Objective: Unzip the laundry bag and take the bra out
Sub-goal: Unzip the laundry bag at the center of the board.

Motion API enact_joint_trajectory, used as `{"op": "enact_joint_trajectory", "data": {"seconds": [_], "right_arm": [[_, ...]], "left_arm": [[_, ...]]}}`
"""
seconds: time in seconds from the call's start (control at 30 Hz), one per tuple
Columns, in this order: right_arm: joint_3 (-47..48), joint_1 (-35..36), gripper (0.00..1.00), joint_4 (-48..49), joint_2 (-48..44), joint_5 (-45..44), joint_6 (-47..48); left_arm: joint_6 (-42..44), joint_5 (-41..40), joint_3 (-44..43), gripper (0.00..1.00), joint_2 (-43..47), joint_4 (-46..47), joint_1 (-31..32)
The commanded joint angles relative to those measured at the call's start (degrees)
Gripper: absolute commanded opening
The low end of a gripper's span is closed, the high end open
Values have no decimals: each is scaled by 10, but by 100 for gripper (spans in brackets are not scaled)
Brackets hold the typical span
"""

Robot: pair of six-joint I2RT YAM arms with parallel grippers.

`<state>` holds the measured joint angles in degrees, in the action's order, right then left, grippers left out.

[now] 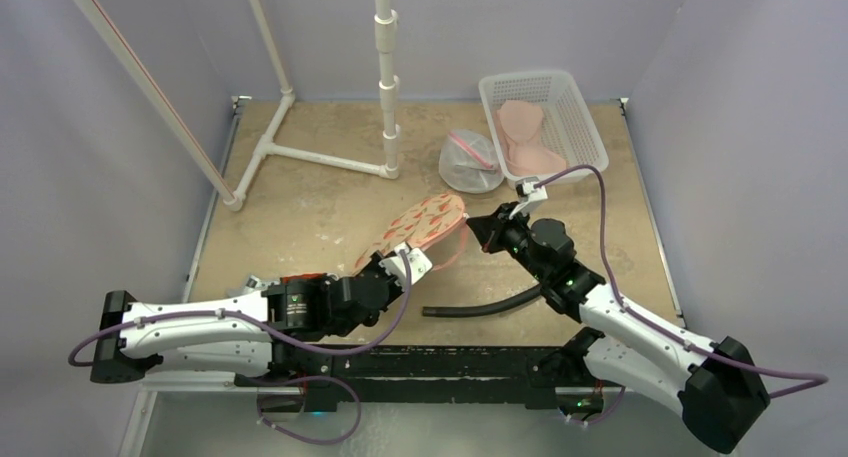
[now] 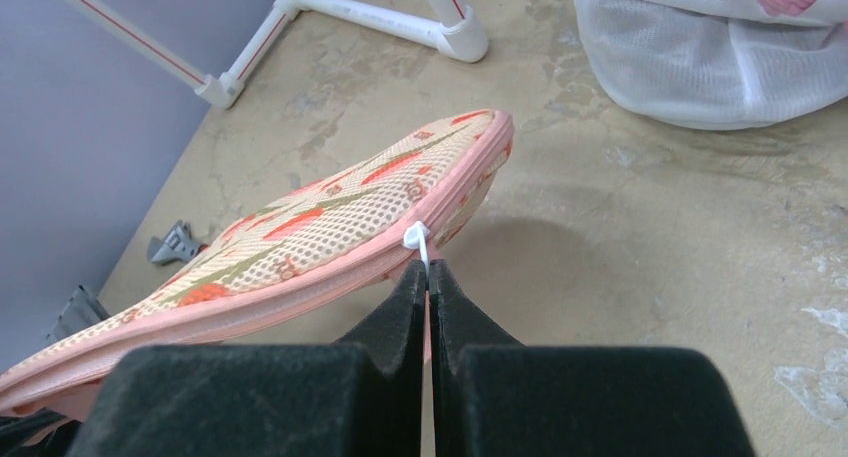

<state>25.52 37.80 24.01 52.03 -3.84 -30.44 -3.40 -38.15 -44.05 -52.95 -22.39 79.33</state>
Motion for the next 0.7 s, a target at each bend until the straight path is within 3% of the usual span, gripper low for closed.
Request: {"op": "enact_joint_trajectory", "data": {"seconds": [0.0,0.53,0.67], "right_arm": [[21,-6,0,20,5,-56,-9],[-4,-21,0,53,41,-53,-27],[-30,-21,0,62,33,-55,-21]], "left_arm": [[-3,-24,-18,0,27,-12,7],[-28,-52,-23,0,59,-31,7],[-38,-91,-5,0,47,20,7]]}}
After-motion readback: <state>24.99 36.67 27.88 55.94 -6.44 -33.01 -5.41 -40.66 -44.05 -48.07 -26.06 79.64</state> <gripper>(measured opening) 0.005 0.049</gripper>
